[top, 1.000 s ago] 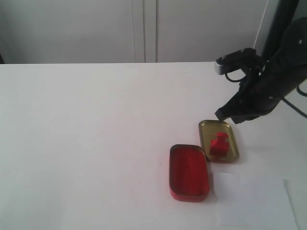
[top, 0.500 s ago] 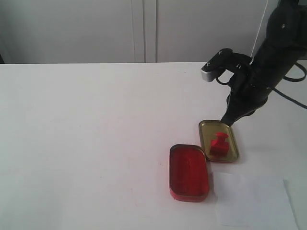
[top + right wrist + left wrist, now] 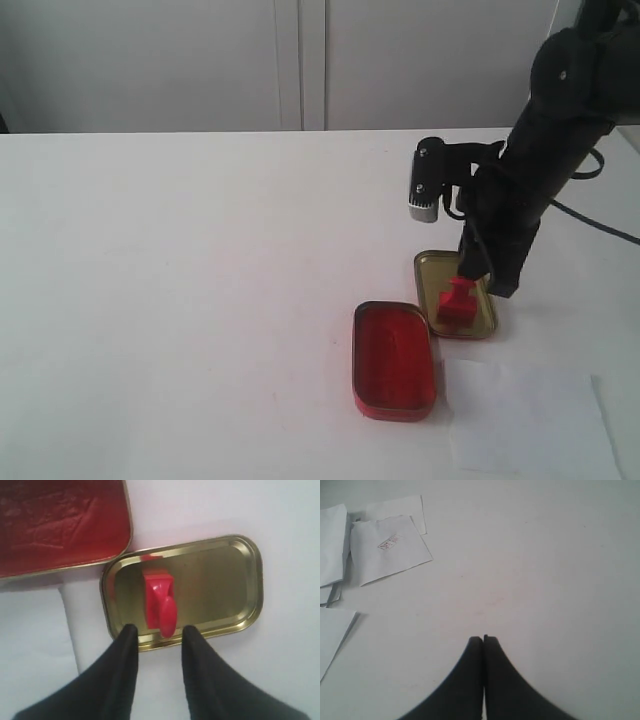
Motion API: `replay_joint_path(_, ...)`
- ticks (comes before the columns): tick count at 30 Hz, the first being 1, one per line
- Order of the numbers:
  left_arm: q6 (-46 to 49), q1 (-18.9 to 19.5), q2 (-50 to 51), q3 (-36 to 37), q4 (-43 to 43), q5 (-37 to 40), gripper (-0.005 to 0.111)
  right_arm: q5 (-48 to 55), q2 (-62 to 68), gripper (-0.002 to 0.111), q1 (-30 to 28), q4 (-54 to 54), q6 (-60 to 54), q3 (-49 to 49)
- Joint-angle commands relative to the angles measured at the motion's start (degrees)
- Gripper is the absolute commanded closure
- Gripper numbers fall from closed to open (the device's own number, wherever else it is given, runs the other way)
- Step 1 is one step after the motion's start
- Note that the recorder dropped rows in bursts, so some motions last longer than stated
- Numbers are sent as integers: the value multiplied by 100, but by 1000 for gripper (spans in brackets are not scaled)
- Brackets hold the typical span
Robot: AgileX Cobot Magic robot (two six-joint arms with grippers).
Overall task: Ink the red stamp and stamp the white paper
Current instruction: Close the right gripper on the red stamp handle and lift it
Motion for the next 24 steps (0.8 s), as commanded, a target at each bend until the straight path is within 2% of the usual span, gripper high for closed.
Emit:
replay_joint_path(1,-53,-18,-26,5,-27,-23,107,-33,189,78,1,2,-621,24)
replay_joint_path(6,-53,-18,-26,5,-27,-23,107,-443,336,78,1,2,-807,24)
replay_joint_path(24,-53,-18,-26,5,-27,-23,107,-460,871,78,1,-109,-807,24)
